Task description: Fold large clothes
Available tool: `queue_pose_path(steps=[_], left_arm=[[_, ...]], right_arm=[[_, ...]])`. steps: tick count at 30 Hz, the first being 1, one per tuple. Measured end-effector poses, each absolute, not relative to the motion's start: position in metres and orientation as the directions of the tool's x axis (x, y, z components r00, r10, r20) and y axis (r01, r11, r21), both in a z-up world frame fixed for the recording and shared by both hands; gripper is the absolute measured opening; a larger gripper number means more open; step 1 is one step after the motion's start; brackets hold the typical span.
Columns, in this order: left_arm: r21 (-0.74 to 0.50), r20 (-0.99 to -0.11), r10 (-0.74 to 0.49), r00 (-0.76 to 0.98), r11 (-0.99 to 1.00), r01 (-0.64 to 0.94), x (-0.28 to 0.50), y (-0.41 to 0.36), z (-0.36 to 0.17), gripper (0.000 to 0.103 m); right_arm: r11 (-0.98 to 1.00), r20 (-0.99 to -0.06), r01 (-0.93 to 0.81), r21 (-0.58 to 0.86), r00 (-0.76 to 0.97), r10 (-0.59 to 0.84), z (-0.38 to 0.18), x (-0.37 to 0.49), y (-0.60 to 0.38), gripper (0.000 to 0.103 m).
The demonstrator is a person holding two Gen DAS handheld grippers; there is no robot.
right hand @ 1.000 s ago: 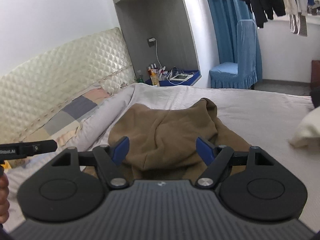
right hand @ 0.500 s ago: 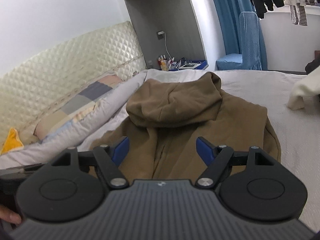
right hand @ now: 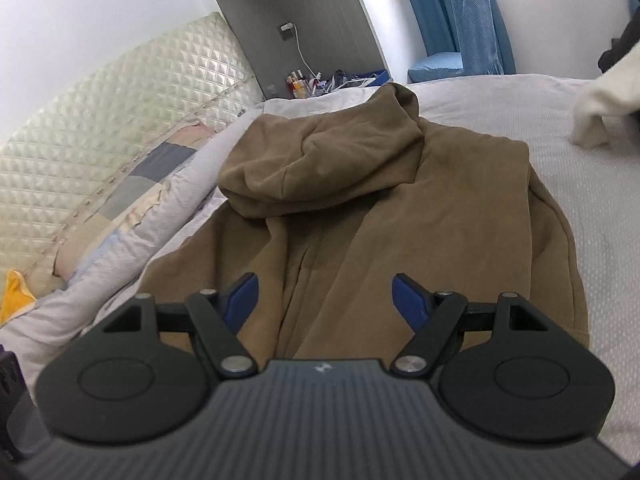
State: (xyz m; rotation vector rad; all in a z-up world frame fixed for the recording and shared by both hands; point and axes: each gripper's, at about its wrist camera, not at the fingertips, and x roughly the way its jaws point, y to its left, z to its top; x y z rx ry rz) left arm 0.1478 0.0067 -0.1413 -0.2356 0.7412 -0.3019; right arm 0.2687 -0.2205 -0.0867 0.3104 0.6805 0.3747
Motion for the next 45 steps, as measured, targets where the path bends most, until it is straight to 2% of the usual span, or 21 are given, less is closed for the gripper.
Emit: queue_pose_path(steps=[6,11,16,18,19,22,23,24,27,32,39,45], left_arm=[[-0.254,-0.654,-0.328,0.682,0.944,0.211,0.159,-0.008,-0.158,0.068],[-0.183,-0.663,-0.277,0.695,0.961,0.209,0.154,-0.019,-0.159,0.067],[-0.087,-0.689,-0.205,0.695,0.976,0.202,0.152,-0.027,-0.162,0.055],[-0.058,-0.696,-0.18,0.696,0.979,0.196,0.151,-0.03,-0.162,0.044],[-0.046,-0.696,-0.172,0.697,0.98,0.195,0.149,-0.03,-0.162,0.042],[-0.084,-0.692,-0.197,0.695,0.978,0.193,0.148,-0.022,-0.157,0.033],[-0.117,-0.689,-0.205,0.695,0.978,0.173,0.149,-0.015,-0.154,0.02],[-0.129,-0.683,-0.195,0.704,0.981,0.146,0.147,-0.009,-0.149,0.016],[-0.207,-0.638,-0.196,0.745,0.975,0.079,0.141,0.024,-0.125,0.013],[-0.316,-0.572,-0.116,0.812,0.945,-0.087,0.143,0.116,-0.074,0.013],[-0.327,-0.568,0.076,0.819,0.893,-0.31,0.175,0.248,-0.021,0.011],[-0.27,-0.546,0.238,0.803,0.858,-0.438,0.228,0.333,0.026,0.01]], right_arm=[[0.887,-0.581,-0.182,0.424,0.697,0.42,-0.1,0.284,-0.22,0.076],[0.889,-0.586,-0.158,0.429,0.7,0.408,-0.102,0.287,-0.226,0.076],[0.891,-0.601,-0.144,0.43,0.691,0.402,-0.105,0.288,-0.23,0.076],[0.896,-0.605,-0.146,0.419,0.692,0.395,-0.105,0.288,-0.229,0.076],[0.899,-0.607,-0.146,0.413,0.692,0.391,-0.105,0.288,-0.229,0.076],[0.908,-0.619,-0.137,0.397,0.69,0.375,-0.108,0.289,-0.229,0.076],[0.91,-0.623,-0.133,0.393,0.689,0.37,-0.109,0.289,-0.229,0.076],[0.912,-0.625,-0.129,0.39,0.69,0.365,-0.109,0.288,-0.23,0.076],[0.921,-0.633,-0.116,0.372,0.694,0.343,-0.11,0.287,-0.231,0.076],[0.927,-0.639,-0.088,0.363,0.701,0.317,-0.111,0.286,-0.234,0.076],[0.935,-0.649,-0.062,0.348,0.704,0.288,-0.115,0.294,-0.229,0.076],[0.943,-0.627,-0.051,0.33,0.734,0.259,-0.117,0.311,-0.218,0.076]])
